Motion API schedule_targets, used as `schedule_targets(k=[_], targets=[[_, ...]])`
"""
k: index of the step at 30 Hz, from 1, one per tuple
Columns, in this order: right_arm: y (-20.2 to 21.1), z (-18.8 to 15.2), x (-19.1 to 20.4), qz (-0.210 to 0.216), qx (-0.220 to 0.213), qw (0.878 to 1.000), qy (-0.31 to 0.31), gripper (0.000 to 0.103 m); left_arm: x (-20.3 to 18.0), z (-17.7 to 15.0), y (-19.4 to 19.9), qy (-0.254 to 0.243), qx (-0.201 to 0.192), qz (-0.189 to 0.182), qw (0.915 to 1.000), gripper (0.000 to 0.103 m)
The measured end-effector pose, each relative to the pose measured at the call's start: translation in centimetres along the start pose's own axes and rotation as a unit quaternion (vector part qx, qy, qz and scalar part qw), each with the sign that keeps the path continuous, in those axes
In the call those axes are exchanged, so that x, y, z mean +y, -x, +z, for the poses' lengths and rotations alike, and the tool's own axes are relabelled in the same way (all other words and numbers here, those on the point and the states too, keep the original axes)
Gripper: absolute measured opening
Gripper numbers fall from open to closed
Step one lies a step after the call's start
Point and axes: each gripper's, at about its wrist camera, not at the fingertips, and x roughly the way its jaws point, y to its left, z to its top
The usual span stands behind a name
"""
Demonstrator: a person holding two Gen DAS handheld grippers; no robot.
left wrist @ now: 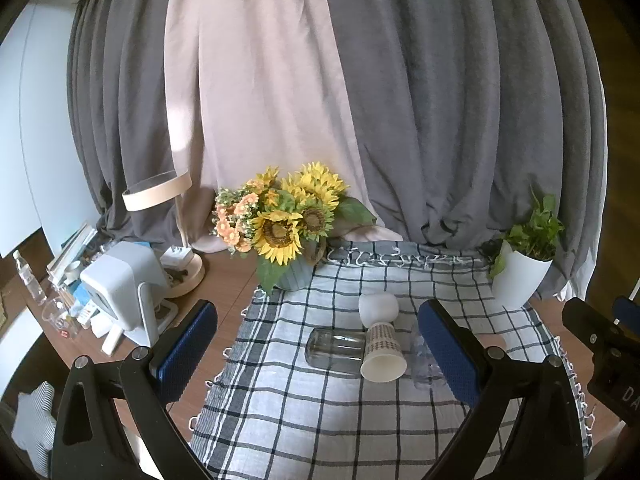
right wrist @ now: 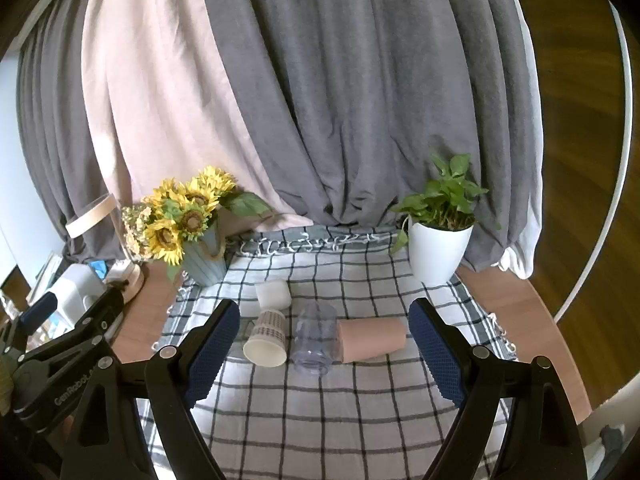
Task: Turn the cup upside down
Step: 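Move the left tool toward the dark glass tumbler lying on its side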
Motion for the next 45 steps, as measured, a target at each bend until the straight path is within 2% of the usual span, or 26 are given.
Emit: schedule_targets(k=[32,42,45], targets=[[0.7,-0.1,-0.9,-0.004,-0.004,1.0,-0.005,0.086,-1.0,-0.4,0.7,-0.007,-0.004,-0.005,1.0,0.103],[0.1,-0.3,-1.1,-0.006,0.013,1.0,-0.006,0.086,-0.9,-0.6,-0.1,-0.013,0.019,-0.012,0.9997,0.103],[-0.9,-0.4,-1.1,-0.006,0.026,1.0,-0.013,0.086,-0.8,-0.7,-1.1,-0.018,0.038,-0.027,0.9988,0.103]])
